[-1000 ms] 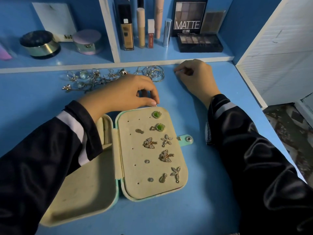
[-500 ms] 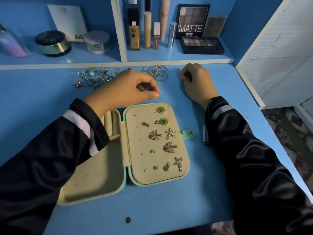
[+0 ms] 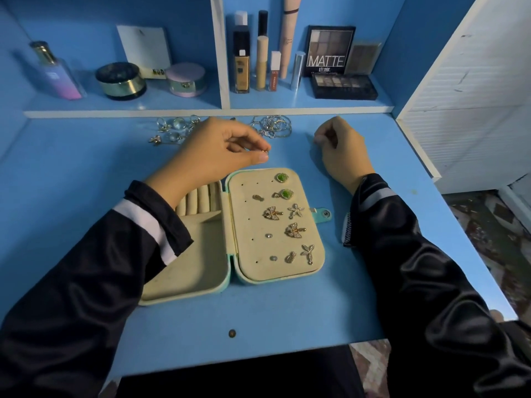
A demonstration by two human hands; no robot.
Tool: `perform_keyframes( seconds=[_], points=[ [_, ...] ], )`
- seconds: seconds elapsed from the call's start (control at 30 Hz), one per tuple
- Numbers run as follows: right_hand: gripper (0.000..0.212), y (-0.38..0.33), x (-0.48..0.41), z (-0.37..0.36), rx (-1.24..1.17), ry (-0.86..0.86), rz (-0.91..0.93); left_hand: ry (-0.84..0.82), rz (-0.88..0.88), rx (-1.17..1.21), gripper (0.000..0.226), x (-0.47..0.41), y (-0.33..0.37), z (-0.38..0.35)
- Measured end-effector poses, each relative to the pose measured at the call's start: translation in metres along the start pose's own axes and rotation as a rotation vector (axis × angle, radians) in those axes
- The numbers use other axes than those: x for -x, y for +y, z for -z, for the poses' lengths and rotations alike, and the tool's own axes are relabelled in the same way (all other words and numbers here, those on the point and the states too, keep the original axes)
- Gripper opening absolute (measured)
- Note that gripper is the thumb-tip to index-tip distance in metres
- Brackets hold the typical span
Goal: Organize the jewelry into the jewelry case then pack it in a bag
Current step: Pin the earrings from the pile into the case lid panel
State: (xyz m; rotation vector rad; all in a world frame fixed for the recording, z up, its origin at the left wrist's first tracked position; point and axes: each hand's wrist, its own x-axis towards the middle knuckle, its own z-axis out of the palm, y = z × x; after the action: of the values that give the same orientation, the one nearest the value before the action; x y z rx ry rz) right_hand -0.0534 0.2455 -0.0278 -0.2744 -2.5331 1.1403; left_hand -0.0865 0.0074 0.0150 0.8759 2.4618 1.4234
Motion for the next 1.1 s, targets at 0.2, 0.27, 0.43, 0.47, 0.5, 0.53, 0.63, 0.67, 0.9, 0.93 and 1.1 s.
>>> perform_keyframes(
  seconds=[0.2,0.27,0.43,0.47,0.5,0.53,0.63,0.67,0.9,0.93,1.1],
  points=[
    [0.011,-0.013,0.035,0.008,-0.260,-0.049,-0.014,0.022,-0.003,0.016,0.011,0.014,0.002,-0.003],
    [0.013,-0.019,0.046,0.009,-0.366,-0.096,-0.010,0.013,0.011,0.029,0.010,0.018,0.003,-0.004],
    [0.011,-0.025,0.064,0.009,-0.475,-0.167,-0.001,-0.010,0.029,0.106,0.014,0.030,0.005,-0.007],
    [0.011,-0.025,0.066,0.009,-0.477,-0.168,0.001,-0.010,0.029,0.105,0.013,0.031,0.004,-0.007],
    [0.011,-0.026,0.067,0.009,-0.470,-0.167,0.004,-0.014,0.025,0.095,0.013,0.033,0.004,-0.007],
    [0.011,-0.027,0.068,0.010,-0.459,-0.163,0.006,-0.022,0.019,0.086,0.013,0.033,0.003,-0.007],
    [0.012,-0.027,0.069,0.009,-0.402,-0.143,0.015,-0.037,0.003,0.107,0.015,0.035,0.004,-0.008],
    [0.012,-0.027,0.069,0.008,-0.383,-0.139,0.017,-0.034,0.002,0.128,0.016,0.035,0.005,-0.009],
    [0.007,-0.023,0.066,0.006,-0.316,-0.134,0.022,-0.013,-0.027,0.209,0.022,0.036,0.005,-0.009],
    [0.006,-0.022,0.066,0.005,-0.314,-0.139,0.024,-0.010,-0.027,0.216,0.020,0.036,0.004,-0.010],
    [0.005,-0.023,0.066,0.003,-0.327,-0.144,0.035,-0.003,-0.009,0.182,0.016,0.035,0.000,-0.010]
  ],
)
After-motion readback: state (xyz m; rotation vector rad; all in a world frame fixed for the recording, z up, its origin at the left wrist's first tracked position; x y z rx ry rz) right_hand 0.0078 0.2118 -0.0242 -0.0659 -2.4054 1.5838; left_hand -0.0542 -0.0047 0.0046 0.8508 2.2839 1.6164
